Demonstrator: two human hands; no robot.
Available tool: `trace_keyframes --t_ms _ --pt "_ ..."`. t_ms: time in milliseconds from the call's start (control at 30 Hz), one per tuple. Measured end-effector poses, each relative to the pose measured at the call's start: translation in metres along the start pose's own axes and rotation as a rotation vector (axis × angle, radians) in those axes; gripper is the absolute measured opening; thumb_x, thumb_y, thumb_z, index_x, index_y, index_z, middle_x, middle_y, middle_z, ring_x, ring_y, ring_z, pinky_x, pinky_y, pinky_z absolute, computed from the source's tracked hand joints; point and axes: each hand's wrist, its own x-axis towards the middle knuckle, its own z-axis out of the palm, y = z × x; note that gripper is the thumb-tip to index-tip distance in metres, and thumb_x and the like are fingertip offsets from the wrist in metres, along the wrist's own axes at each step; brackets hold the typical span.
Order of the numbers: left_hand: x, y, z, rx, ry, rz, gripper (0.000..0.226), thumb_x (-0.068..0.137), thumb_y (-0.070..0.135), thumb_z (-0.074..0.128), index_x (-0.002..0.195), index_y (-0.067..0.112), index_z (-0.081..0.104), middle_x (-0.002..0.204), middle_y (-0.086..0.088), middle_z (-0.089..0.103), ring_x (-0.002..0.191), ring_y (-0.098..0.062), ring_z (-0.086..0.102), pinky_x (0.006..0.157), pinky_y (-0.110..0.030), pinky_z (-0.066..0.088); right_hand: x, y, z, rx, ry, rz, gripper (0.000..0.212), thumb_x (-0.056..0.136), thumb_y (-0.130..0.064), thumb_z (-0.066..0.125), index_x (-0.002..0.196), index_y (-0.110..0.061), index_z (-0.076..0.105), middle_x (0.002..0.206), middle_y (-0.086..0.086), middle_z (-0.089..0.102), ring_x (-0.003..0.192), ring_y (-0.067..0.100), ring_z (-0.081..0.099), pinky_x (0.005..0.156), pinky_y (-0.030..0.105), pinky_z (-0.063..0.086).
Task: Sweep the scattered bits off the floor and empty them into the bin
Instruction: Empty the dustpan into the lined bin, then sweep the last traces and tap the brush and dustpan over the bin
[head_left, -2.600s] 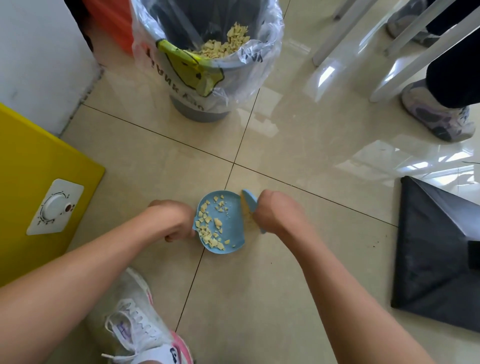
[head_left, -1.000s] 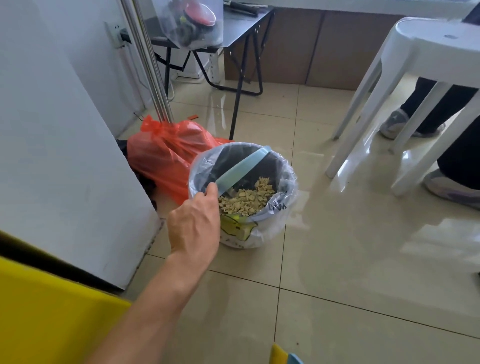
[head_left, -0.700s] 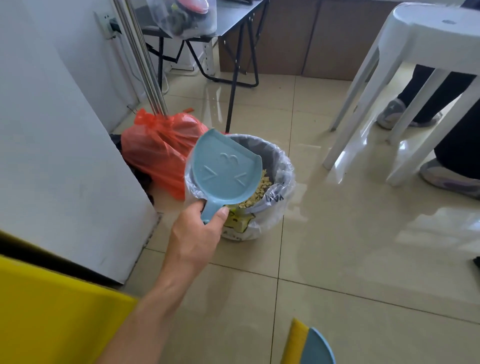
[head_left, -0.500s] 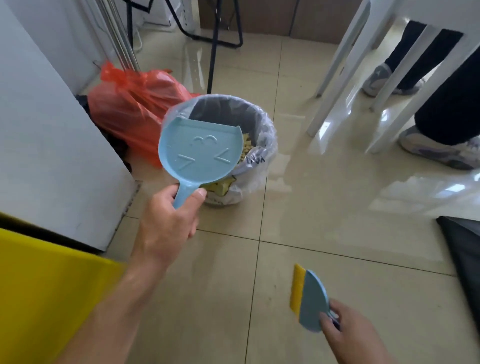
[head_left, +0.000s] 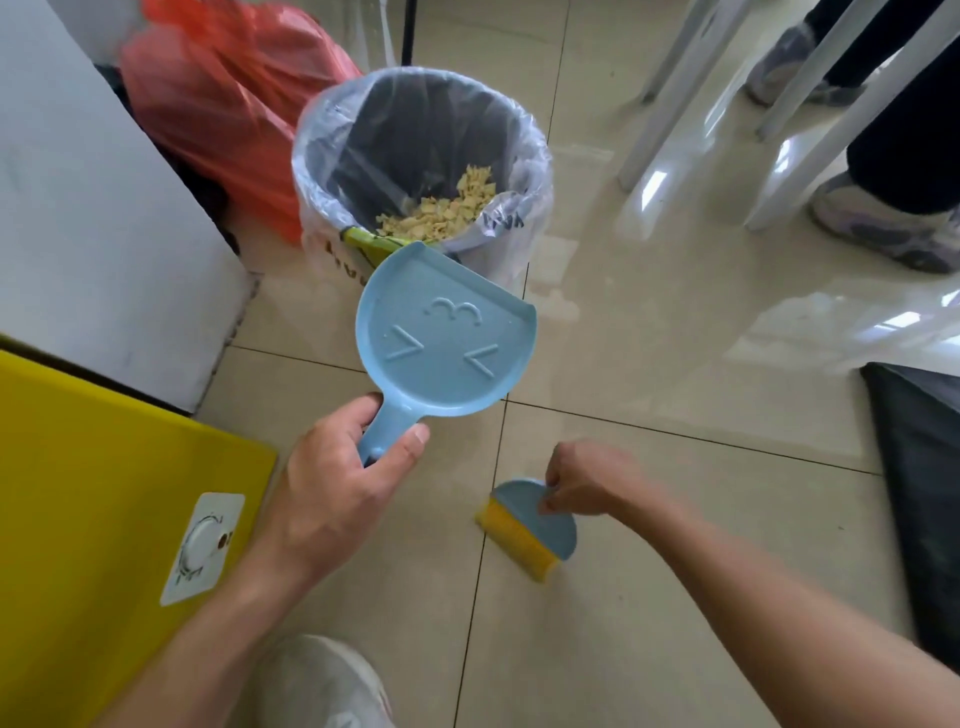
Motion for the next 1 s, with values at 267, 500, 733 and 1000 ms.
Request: trace_keyframes --t_ms 267,500,733,1000 --pt "0.003 0.002 0.001 0.048 0.009 0.06 0.041 0.086 0.059 0.059 0.079 0.019 0.05 0.051 0.01 0.042 0.044 -0.006 0.035 0.042 -0.022 0.032 0.005 0.043 -0.063 0.02 0.12 0.096 0.026 0.076 -0.035 0.072 0.068 -0.011 0.065 0.059 0.001 0.054 0.059 0.021 0.052 0.049 0.025 0.034" --pt "0.001 0.003 0.002 -0.009 -0.021 0.043 0.039 0.086 0.057 0.06 0.079 0.019 0.052 0.052 0.008 0.044 0.045 -0.01 0.039 0.047 -0.031 0.038 -0.022 -0.016 -0.025 0.387 -0.047 -0.053 0.027 0.081 -0.041 0.073 0.064 -0.02 0.07 0.053 -0.01 0.054 0.054 0.009 0.049 0.049 0.025 0.036" --pt "-0.001 0.003 0.001 -0.009 -0.014 0.048 0.037 0.087 0.054 0.063 0.077 0.02 0.05 0.051 0.009 0.041 0.045 -0.01 0.038 0.046 -0.03 0.037 0.006 -0.001 0.016 0.596 0.123 0.152 0.034 0.091 -0.03 0.059 0.061 -0.014 0.053 0.054 0.0 0.046 0.047 0.017 0.041 0.045 0.028 0.028" --pt "-0.002 0.001 0.011 -0.024 -0.062 0.062 0.039 0.085 0.055 0.061 0.078 0.018 0.052 0.051 0.01 0.041 0.044 -0.008 0.036 0.042 -0.022 0.034 -0.019 0.097 0.04 1.109 0.211 0.495 0.028 0.095 -0.028 0.062 0.078 -0.005 0.063 0.048 -0.001 0.037 0.035 0.011 0.029 0.038 0.02 0.022"
